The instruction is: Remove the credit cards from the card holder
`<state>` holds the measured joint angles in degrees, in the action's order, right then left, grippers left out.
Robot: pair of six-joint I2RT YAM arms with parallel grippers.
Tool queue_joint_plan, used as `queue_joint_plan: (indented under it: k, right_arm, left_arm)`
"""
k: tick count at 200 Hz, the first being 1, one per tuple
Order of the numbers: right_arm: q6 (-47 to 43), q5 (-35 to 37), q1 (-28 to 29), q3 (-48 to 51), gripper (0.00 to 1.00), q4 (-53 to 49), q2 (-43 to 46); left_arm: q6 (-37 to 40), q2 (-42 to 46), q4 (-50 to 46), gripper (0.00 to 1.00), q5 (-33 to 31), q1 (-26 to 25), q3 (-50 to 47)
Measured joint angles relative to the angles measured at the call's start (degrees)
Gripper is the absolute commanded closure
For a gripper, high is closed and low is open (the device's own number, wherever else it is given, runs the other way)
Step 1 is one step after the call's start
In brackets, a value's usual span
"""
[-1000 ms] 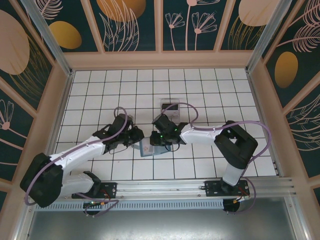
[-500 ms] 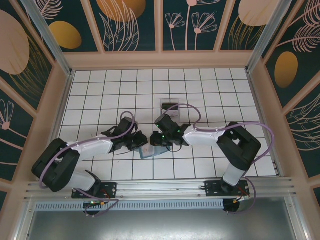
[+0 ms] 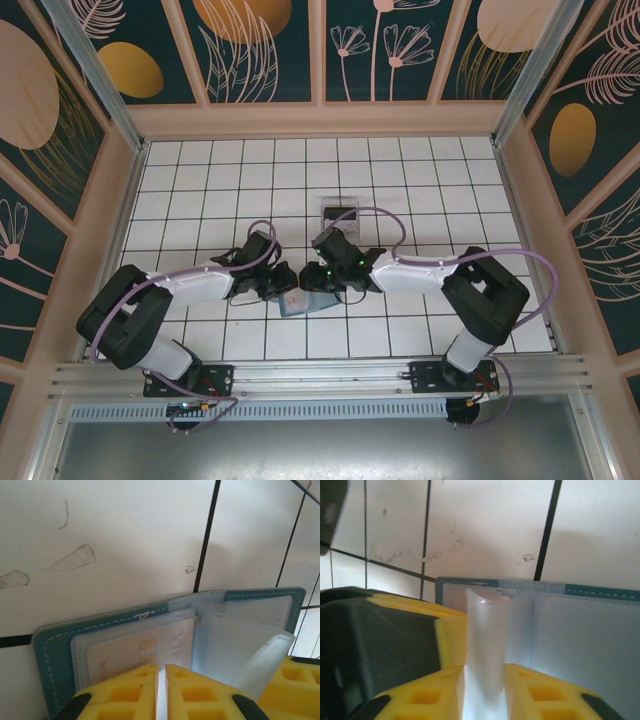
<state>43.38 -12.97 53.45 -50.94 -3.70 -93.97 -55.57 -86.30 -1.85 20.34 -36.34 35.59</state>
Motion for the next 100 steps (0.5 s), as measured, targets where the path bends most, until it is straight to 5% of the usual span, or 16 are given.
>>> queue_joint_plan:
  k: [100]
  right_arm:
    - [0.0,6.08,-5.2,0.57,0.55,-6.88,14.19]
  left_arm:
    - [1.92,-4.52,-1.6,0.84,2.62,-3.21,4.79]
